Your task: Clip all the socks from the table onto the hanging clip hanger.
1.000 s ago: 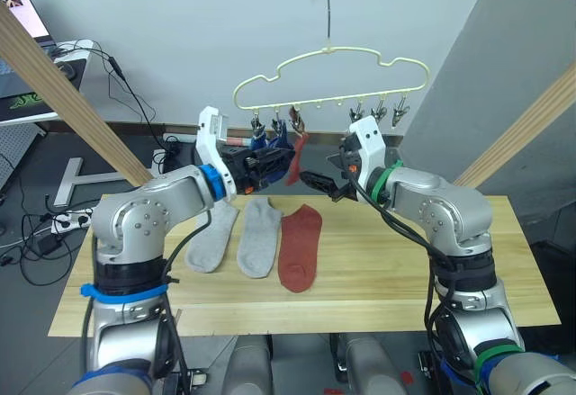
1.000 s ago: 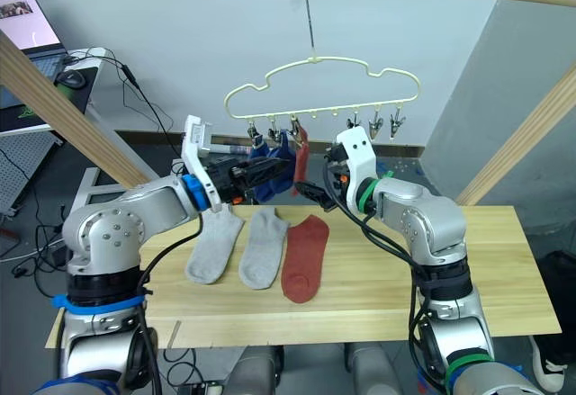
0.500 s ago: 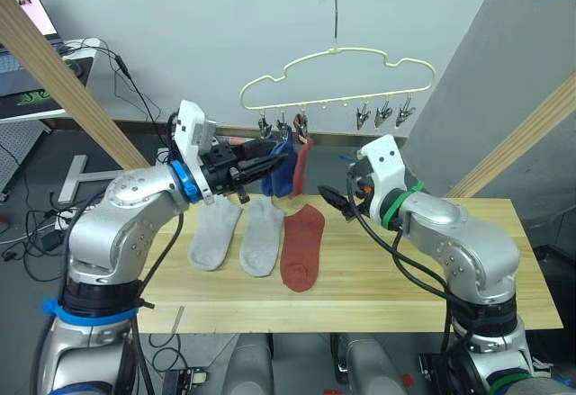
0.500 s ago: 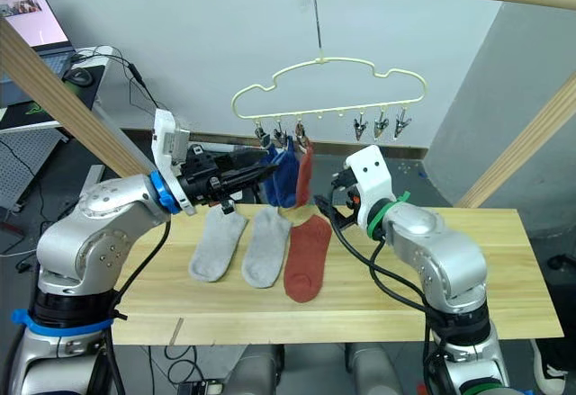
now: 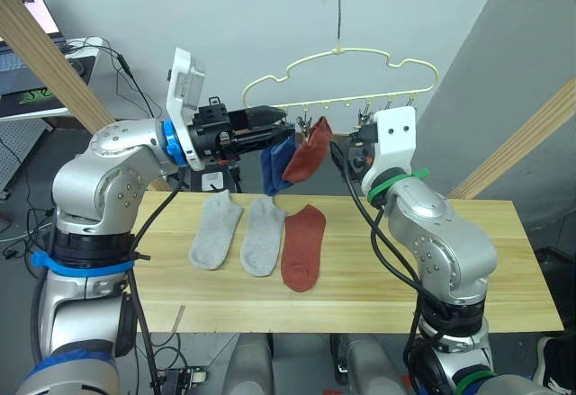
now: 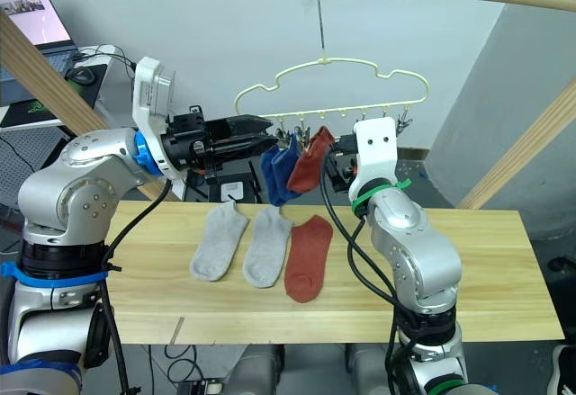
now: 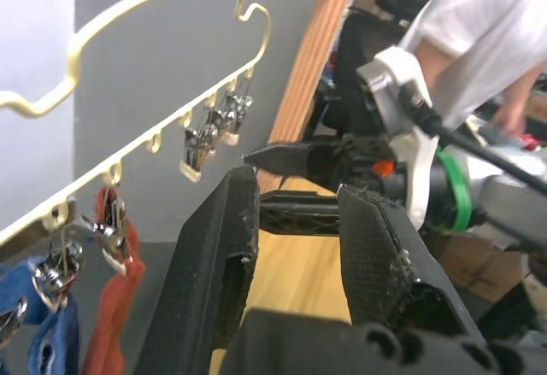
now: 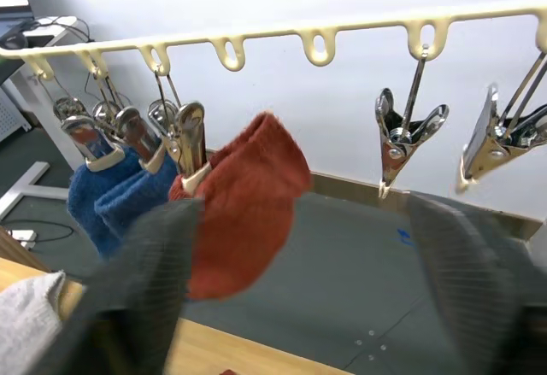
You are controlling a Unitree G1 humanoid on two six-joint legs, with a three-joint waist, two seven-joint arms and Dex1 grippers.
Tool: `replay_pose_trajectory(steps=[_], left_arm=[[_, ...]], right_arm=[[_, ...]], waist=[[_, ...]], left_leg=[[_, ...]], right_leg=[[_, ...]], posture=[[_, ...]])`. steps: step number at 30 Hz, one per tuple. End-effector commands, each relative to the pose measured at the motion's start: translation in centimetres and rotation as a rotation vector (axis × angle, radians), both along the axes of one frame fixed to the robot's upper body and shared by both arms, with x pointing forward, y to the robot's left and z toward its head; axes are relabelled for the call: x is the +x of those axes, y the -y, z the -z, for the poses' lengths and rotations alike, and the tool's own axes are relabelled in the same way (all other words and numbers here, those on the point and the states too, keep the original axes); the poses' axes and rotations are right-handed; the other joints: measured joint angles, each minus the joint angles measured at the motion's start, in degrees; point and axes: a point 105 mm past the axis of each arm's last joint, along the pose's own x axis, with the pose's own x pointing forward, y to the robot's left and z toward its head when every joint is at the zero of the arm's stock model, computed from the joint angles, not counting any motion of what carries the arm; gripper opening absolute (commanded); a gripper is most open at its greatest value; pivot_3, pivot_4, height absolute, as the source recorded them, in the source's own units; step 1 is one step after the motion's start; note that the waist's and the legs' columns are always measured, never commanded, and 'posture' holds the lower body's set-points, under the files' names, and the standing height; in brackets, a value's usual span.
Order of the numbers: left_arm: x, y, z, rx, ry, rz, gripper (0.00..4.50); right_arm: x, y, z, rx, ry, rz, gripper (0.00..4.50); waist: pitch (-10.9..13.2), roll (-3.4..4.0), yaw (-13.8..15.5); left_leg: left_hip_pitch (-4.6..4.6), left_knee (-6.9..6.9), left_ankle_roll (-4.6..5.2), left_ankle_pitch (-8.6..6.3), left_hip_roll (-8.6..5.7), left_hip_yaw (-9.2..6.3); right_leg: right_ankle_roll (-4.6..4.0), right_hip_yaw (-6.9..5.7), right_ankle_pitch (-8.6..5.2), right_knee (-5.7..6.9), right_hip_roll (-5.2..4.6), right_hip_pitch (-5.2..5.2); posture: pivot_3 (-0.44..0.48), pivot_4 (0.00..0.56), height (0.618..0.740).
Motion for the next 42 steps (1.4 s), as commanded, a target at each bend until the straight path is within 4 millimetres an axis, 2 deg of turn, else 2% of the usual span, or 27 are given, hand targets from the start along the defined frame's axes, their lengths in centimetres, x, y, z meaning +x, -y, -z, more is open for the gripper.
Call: replay_pose_trajectory(steps=[1,2,4,7,20,42], left_arm=[[-0.5,0.3,-1.1,0.004,0.034,0.049,1.74],[-0.5,0.4,-1.1,0.004,0.033,0.053,1.74],[-0.5,0.4,-1.0,0.006,0.037,0.058,1.74],[-0.6,0.5,-1.0,0.003,0.038,0.063,1.74],[-0.7,0.2,-0.5,0.012,0.037,0.056,1.74],[-1.0,-0.2,-0.7,0.017,0.047,0.011,1.74]], right_arm=[[-0.4,-0.5,-1.5,0.019,0.052,-0.007,3.62],[-0.4,-0.5,-1.5,0.021,0.05,-0.007,3.62],[-0.2,-0.3,-1.3,0.021,0.041,0.007,3.3],[-0.1,-0.1,-1.2,0.022,0.032,0.015,2.4],[0.9,1.2,-1.0,0.037,0.016,0.092,2.4],[4.9,2.1,-2.0,-0.006,0.063,0.088,2.4]], waist=[[0.0,0.0,-0.01],[0.0,0.0,-0.01],[0.0,0.0,-0.01],[0.0,0.0,-0.01],[0.0,0.0,0.0],[0.0,0.0,0.16]], left_leg=[[0.0,0.0,0.0,0.0,0.0,0.0],[0.0,0.0,0.0,0.0,0.0,0.0],[0.0,0.0,0.0,0.0,0.01,0.0],[0.0,0.01,0.0,0.0,0.01,0.0],[0.0,0.02,0.0,0.0,0.02,0.0],[0.0,0.0,0.0,0.0,0.02,0.0]], right_leg=[[0.0,0.0,0.0,0.0,0.0,-0.01],[0.0,0.0,0.0,0.01,0.0,-0.01],[0.0,0.0,0.0,0.01,0.01,-0.01],[0.0,0.0,0.0,0.01,0.01,-0.01],[-0.01,0.0,0.0,0.04,0.01,-0.01],[-0.01,0.0,0.01,0.05,0.01,-0.01]], posture=[[0.097,0.202,0.74],[0.097,0.202,0.74],[0.092,0.204,0.74],[0.092,0.204,0.74],[0.106,0.203,0.74],[0.167,0.211,0.74]])
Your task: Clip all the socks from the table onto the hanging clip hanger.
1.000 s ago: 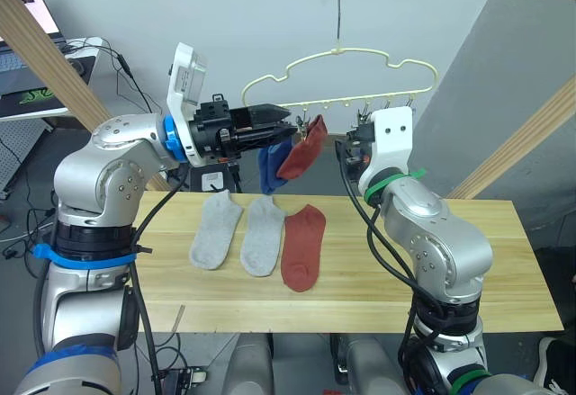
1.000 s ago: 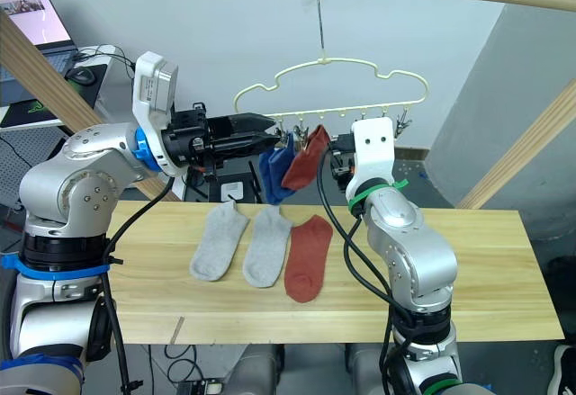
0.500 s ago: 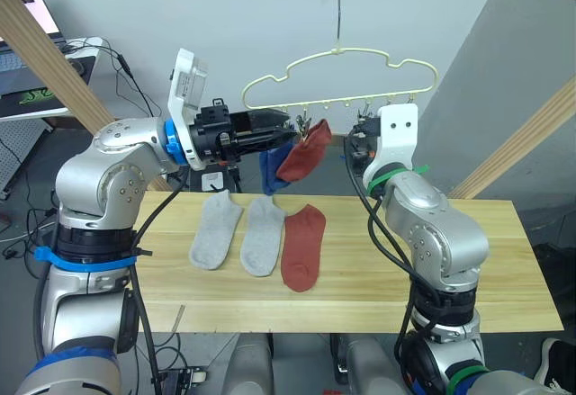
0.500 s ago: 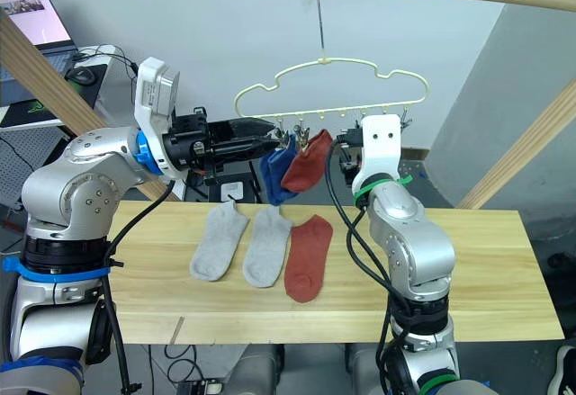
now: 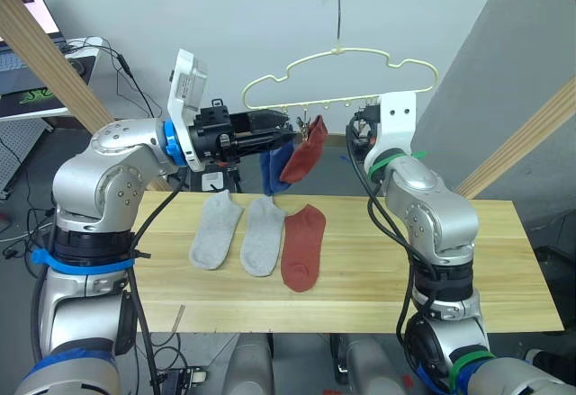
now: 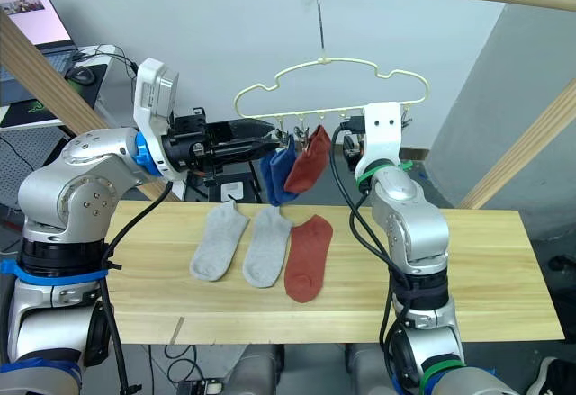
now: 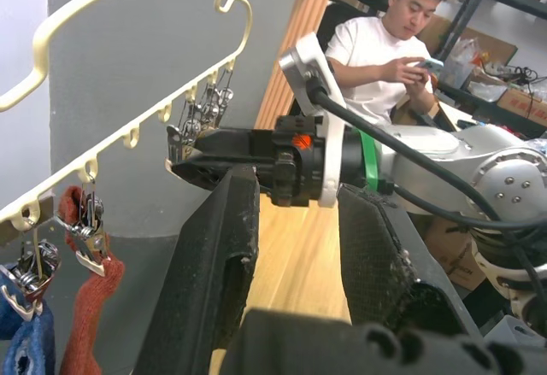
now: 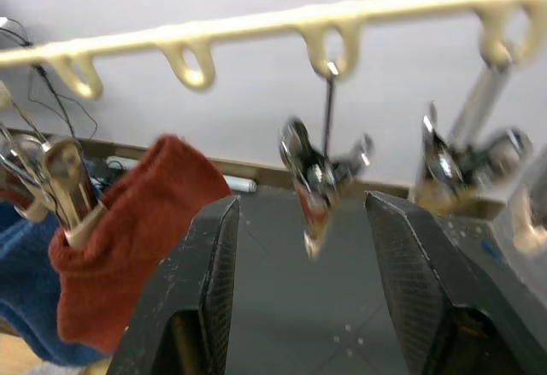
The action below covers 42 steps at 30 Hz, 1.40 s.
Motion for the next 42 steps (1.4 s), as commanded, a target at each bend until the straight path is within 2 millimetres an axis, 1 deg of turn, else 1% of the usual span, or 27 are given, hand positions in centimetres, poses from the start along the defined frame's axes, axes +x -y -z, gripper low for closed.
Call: replay_pose_trajectory(steps=[1,5,10,15,30,33,36,39,42], left_arm=[[-0.7,-0.3,-1.3,-0.004,0.059,-0.007,1.74],[-0.8,-0.4,-1.2,-0.003,0.055,-0.019,1.74],[-0.9,-0.5,-1.2,-0.004,0.054,-0.031,1.74],[-0.9,-0.4,-1.1,-0.007,0.053,-0.04,1.74],[-0.8,-0.5,-1.1,-0.011,0.057,-0.058,1.74],[-0.8,-0.5,-1.1,-0.011,0.058,-0.061,1.74],[-0.8,-0.5,-1.1,-0.011,0.059,-0.063,1.74],[-0.7,-0.5,-0.9,-0.007,0.059,-0.068,1.74],[-0.5,-0.5,-0.6,0.007,0.051,-0.082,1.74]], right_arm=[[0.4,0.3,-1.8,0.005,0.077,-0.005,2.4],[1.3,0.1,-2.8,0.005,0.099,-0.019,2.4],[1.9,-0.6,-3.4,0.014,0.112,-0.046,2.4],[2.1,-1.0,-3.5,0.017,0.108,-0.064,2.4],[2.4,-0.9,-3.7,0.022,0.105,-0.058,2.4],[2.4,-0.8,-3.7,0.013,0.107,-0.051,1.79],[2.5,-0.7,-3.7,0.006,0.107,-0.042,0.81],[2.5,-0.5,-3.6,0.006,0.106,-0.034,0.2],[2.5,-0.4,-3.7,0.007,0.105,-0.03,0.15]], waist=[[0.0,0.0,0.06],[0.0,0.0,0.09],[0.0,0.0,0.23],[0.01,0.01,0.52],[0.01,0.01,1.42],[0.01,0.02,1.42],[0.01,0.01,1.42],[0.01,0.01,1.41],[0.01,0.01,1.41]], left_leg=[[0.0,0.0,0.0,0.0,0.0,0.0],[0.0,0.0,0.0,0.0,0.0,0.0],[0.0,-0.02,0.0,0.0,0.0,0.0],[0.0,-0.08,0.0,0.0,0.0,0.0],[0.0,-0.19,0.0,0.0,0.0,0.01],[0.0,-0.22,0.0,0.0,0.0,0.01],[0.0,-0.26,0.0,0.0,0.0,0.02],[0.0,-0.31,0.0,0.0,0.01,0.03],[0.0,-0.39,0.0,0.0,0.01,0.03]], right_leg=[[0.0,0.0,0.0,0.0,0.0,0.0],[0.0,0.0,0.0,0.01,0.0,0.0],[0.0,-0.01,0.0,0.01,0.0,0.0],[0.0,-0.01,0.0,0.0,0.0,-0.03],[0.0,-0.01,0.0,-0.02,0.0,-0.08],[0.0,-0.01,0.0,-0.03,0.0,-0.09],[0.0,-0.01,0.0,-0.04,0.0,-0.11],[-0.01,0.0,0.0,-0.04,0.0,-0.14],[-0.01,-0.01,-0.01,-0.06,0.0,-0.17]], posture=[[0.167,0.211,0.74],[0.175,0.215,0.74],[0.186,0.22,0.74],[0.195,0.227,0.74],[0.196,0.229,0.74],[0.197,0.228,0.74],[0.197,0.228,0.74],[0.197,0.228,0.74],[0.194,0.229,0.74]])
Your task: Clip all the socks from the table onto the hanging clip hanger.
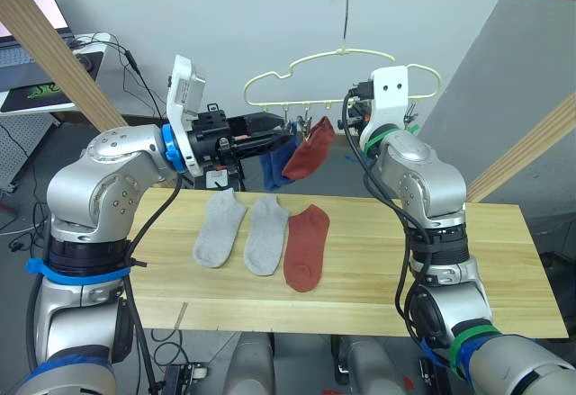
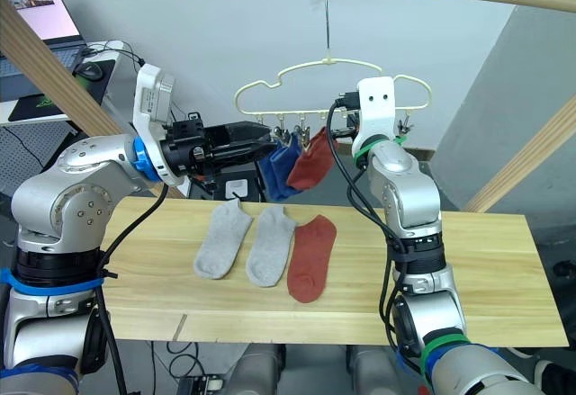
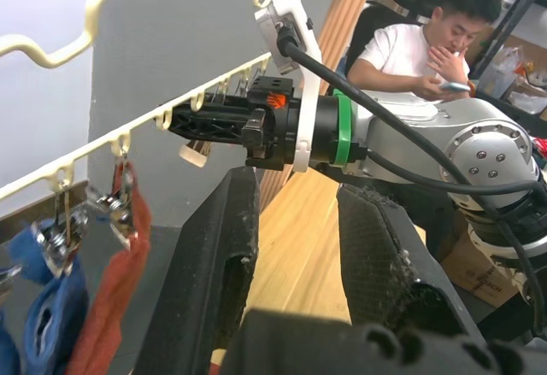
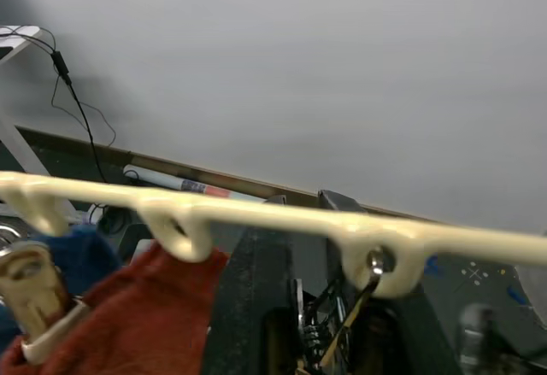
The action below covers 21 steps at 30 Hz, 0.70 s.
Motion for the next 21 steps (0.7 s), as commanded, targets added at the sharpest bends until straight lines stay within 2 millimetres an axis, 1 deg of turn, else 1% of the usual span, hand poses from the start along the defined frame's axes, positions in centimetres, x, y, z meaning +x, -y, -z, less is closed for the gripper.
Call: replay_pose_trajectory(steps=[1,4,7,8,11,15,18,21], left_arm=[[-0.4,-0.1,-0.7,0.023,0.047,-0.019,1.74],[-0.5,0.2,0.1,0.043,0.013,-0.025,1.74],[-0.4,0.6,2.7,0.169,-0.075,-0.051,1.74],[-0.3,0.7,3.3,0.184,-0.102,-0.056,1.74],[-0.8,1.3,5.6,0.247,-0.12,-0.054,2.3],[-0.5,1.6,8.2,0.271,-0.141,-0.093,3.53],[0.6,2.1,10.3,0.274,-0.118,-0.174,4.41],[1.9,2.8,11.4,0.216,-0.135,-0.25,4.47]], right_arm=[[-0.3,0.3,-2.0,0.021,0.075,0.011,0.15],[-0.3,0.4,-2.0,0.023,0.074,0.014,0.15],[-0.3,0.4,-2.1,0.026,0.074,0.014,0.15],[-0.3,0.4,-2.1,0.026,0.073,0.014,0.15],[-0.5,0.3,-2.1,0.03,0.07,0.005,0.15],[-0.6,0.1,-2.3,0.031,0.075,-0.007,0.15],[-0.7,-0.1,-2.5,0.03,0.079,-0.015,0.15],[-0.7,-0.2,-2.7,0.032,0.08,-0.022,0.15]], waist=[[0.0,0.0,0.0],[0.0,0.0,0.0],[0.0,0.0,0.0],[0.0,0.0,0.0],[0.0,0.0,-0.06],[0.0,0.0,0.0],[0.0,0.0,0.04],[0.0,0.0,0.06]], left_leg=[[0.0,-0.03,0.0,0.0,0.0,0.0],[0.0,-0.09,0.0,0.0,0.0,0.01],[0.0,-0.13,0.0,0.0,0.0,0.01],[0.0,-0.14,0.0,0.0,0.0,0.01],[0.01,-0.15,0.0,0.0,0.0,0.03],[0.01,-0.16,0.0,0.0,0.02,0.05],[0.01,-0.16,-0.01,0.01,0.02,0.05],[0.01,-0.15,0.0,0.01,0.01,0.06]], right_leg=[[0.0,0.0,0.0,-0.01,0.0,-0.01],[0.0,0.01,0.0,-0.02,0.0,-0.03],[-0.01,0.01,-0.01,-0.04,0.0,-0.04],[-0.01,0.0,-0.01,-0.04,0.0,-0.04],[-0.02,0.02,-0.01,-0.04,0.0,-0.04],[-0.05,0.03,-0.03,-0.01,0.01,-0.08],[-0.05,0.03,-0.03,-0.01,0.01,-0.08],[-0.06,0.04,-0.03,-0.01,0.0,-0.08]], posture=[[0.194,0.229,0.74],[0.191,0.228,0.74],[0.187,0.228,0.74],[0.187,0.228,0.74],[0.184,0.228,0.74],[0.179,0.228,0.74],[0.178,0.228,0.74],[0.171,0.229,0.74]])
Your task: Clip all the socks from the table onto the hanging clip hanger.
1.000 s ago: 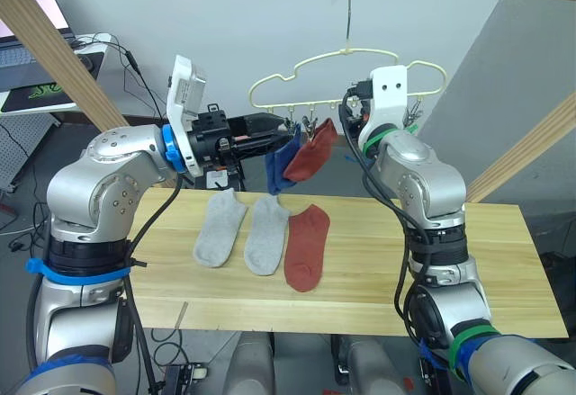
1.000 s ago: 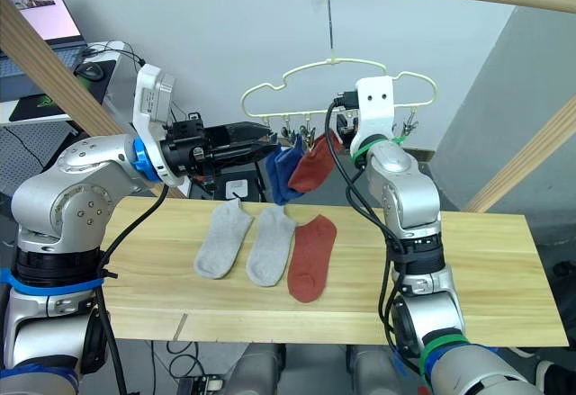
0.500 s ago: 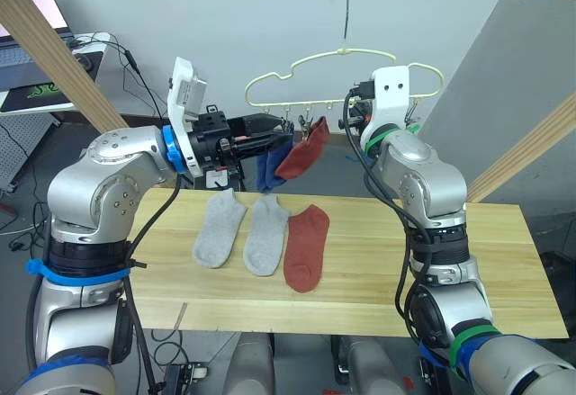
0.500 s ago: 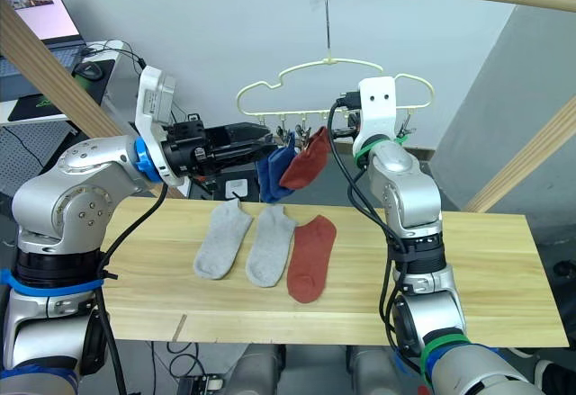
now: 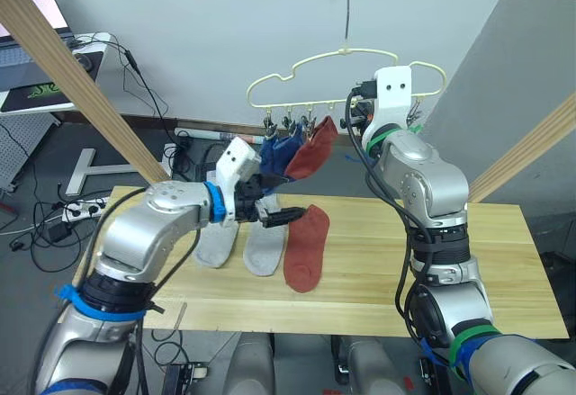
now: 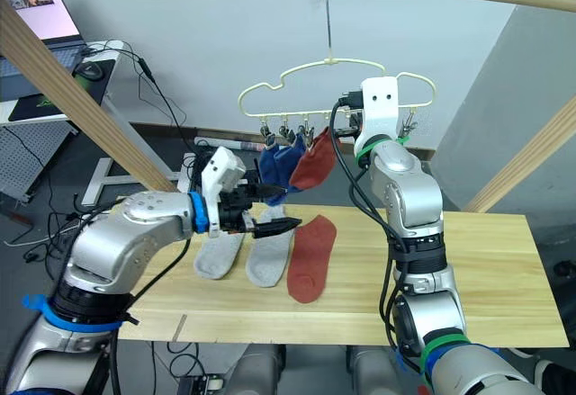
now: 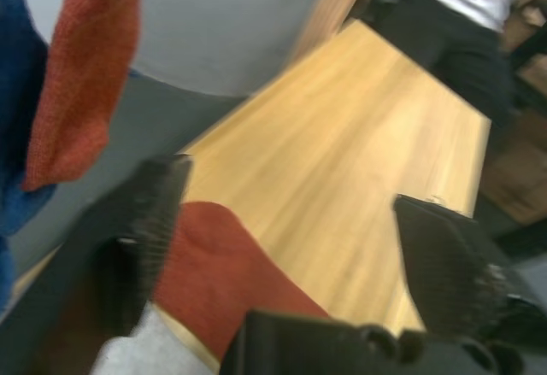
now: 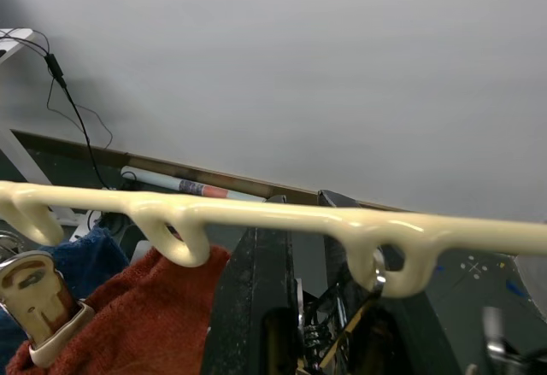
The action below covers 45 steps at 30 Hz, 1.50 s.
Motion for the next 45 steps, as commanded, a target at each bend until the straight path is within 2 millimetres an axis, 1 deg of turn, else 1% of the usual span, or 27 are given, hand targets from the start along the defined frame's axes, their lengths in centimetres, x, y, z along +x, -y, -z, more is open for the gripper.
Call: replay_pose_trajectory(steps=[1,2,4,6,8,11,15,19,22,24,27,29,31,34,43,44,45], left_arm=[[1.3,0.9,0.9,-0.026,0.045,-0.068,4.47],[1.5,1.2,1.5,-0.018,0.044,-0.071,4.47],[1.8,1.7,3.7,0.072,0.033,-0.07,4.47],[2.1,2.1,5.5,0.146,0.049,-0.063,4.47],[2.2,2.8,6.9,0.19,0.076,-0.035,4.47],[2.7,3.3,8.7,0.243,0.092,-0.022,4.47],[3.7,4.0,9.8,0.257,0.099,-0.031,4.47],[4.9,4.5,10.4,0.267,0.103,-0.051,4.47],[5.5,4.9,10.9,0.272,0.086,-0.063,4.47],[5.5,4.9,11.8,0.302,0.051,-0.064,4.47],[4.8,4.8,13.7,0.359,-0.049,-0.036,4.47],[4.4,4.7,14.3,0.371,-0.098,-0.03,4.47],[4.3,4.5,14.6,0.383,-0.113,-0.028,4.47],[4.3,4.3,14.8,0.394,-0.116,-0.034,3.93],[4.2,4.5,14.5,0.382,-0.12,-0.017,1.29],[4.2,4.5,14.5,0.382,-0.12,-0.015,1.09],[4.2,4.5,14.5,0.382,-0.12,-0.014,0.79]], right_arm=[[-0.8,-0.5,-2.6,0.015,0.087,-0.026,0.15],[-0.8,-0.5,-2.7,0.016,0.087,-0.027,0.15],[-0.8,-0.6,-2.8,0.016,0.088,-0.029,0.15],[-0.9,-0.6,-2.9,0.018,0.09,-0.03,0.15],[-1.0,-0.6,-3.1,0.018,0.094,-0.033,0.15],[-1.0,-0.7,-3.3,0.017,0.099,-0.037,0.15],[-1.1,-0.7,-3.6,0.016,0.102,-0.039,0.15],[-1.1,-0.6,-3.7,0.015,0.105,-0.036,0.15],[-1.2,-0.5,-3.8,0.013,0.107,-0.031,0.15],[-1.2,-0.4,-3.8,0.013,0.107,-0.028,0.15],[-1.3,-0.3,-3.8,0.013,0.107,-0.024,0.15],[-1.3,-0.3,-3.8,0.013,0.106,-0.021,0.15],[-1.4,-0.2,-3.8,0.013,0.106,-0.019,0.15],[-1.4,-0.2,-3.8,0.014,0.104,-0.017,0.15],[-1.4,-0.2,-3.8,0.017,0.102,-0.014,0.15],[-1.4,-0.1,-3.7,0.017,0.102,-0.013,0.15],[-1.4,-0.1,-3.7,0.017,0.102,-0.013,0.15]], waist=[[0.0,0.0,0.0],[0.0,0.0,0.0],[0.0,0.0,-0.06],[0.0,0.0,-0.08],[0.0,0.0,-0.06],[0.0,0.0,-0.05],[0.0,0.0,-0.03],[0.0,0.0,-0.1],[0.0,0.0,-0.16],[0.0,0.0,-0.17],[0.0,0.0,-0.25],[0.0,0.0,-0.22],[-0.01,0.01,-0.23],[-0.01,0.01,-0.25],[-0.01,0.01,-0.28],[-0.01,0.01,-0.28],[-0.01,0.01,-0.28]], left_leg=[[0.0,0.0,0.0,0.0,0.01,-0.01],[0.0,0.0,0.0,0.0,0.0,0.0],[0.0,0.0,0.0,0.0,0.0,0.0],[0.01,-0.04,0.01,0.0,0.0,0.01],[0.0,-0.05,0.0,0.0,0.0,0.02],[0.0,-0.05,0.01,0.0,0.0,0.04],[0.0,-0.04,0.02,0.01,0.0,0.04],[-0.01,-0.04,0.03,0.01,-0.01,0.05],[-0.01,-0.05,0.03,0.01,-0.01,0.05],[-0.01,-0.05,0.03,0.01,-0.01,0.06],[-0.01,-0.05,0.03,0.01,-0.01,0.05],[-0.01,-0.05,0.03,0.01,-0.01,0.05],[-0.01,-0.05,0.03,0.02,-0.02,0.05],[0.0,-0.04,0.03,0.02,-0.01,0.05],[0.0,-0.04,0.04,0.03,-0.01,0.05],[0.0,-0.04,0.04,0.03,-0.01,0.05],[0.0,-0.04,0.04,0.03,-0.01,0.05]], right_leg=[[0.0,-0.02,0.0,0.0,0.0,0.0],[0.0,-0.01,0.0,0.01,0.0,0.0],[0.0,0.0,0.0,0.0,0.01,-0.01],[0.0,0.0,0.0,0.0,0.01,-0.01],[0.0,0.0,0.0,0.0,0.01,-0.05],[-0.01,0.01,0.0,0.01,0.01,-0.05],[-0.01,0.01,0.0,0.04,0.0,-0.06],[-0.01,0.01,0.0,0.03,0.0,-0.06],[-0.01,0.0,0.0,0.01,0.0,-0.06],[-0.01,0.01,0.0,0.01,0.0,-0.07],[-0.01,0.01,0.0,0.02,0.01,-0.07],[-0.01,0.0,0.0,0.03,0.01,-0.06],[-0.01,0.01,0.0,0.03,0.0,-0.06],[-0.01,0.01,0.0,0.05,0.01,-0.05],[-0.01,0.01,0.0,0.07,0.0,-0.05],[-0.01,0.01,0.0,0.07,0.0,-0.05],[-0.01,0.01,0.0,0.07,0.0,-0.05]], posture=[[0.166,0.228,0.74],[0.166,0.228,0.74],[0.162,0.228,0.74],[0.157,0.229,0.74],[0.15,0.228,0.74],[0.146,0.23,0.74],[0.137,0.231,0.74],[0.127,0.229,0.74],[0.121,0.228,0.74],[0.115,0.228,0.74],[0.108,0.228,0.74],[0.103,0.228,0.74],[0.103,0.228,0.74],[0.103,0.228,0.74],[0.103,0.228,0.74],[0.098,0.222,0.74],[0.098,0.222,0.74]])
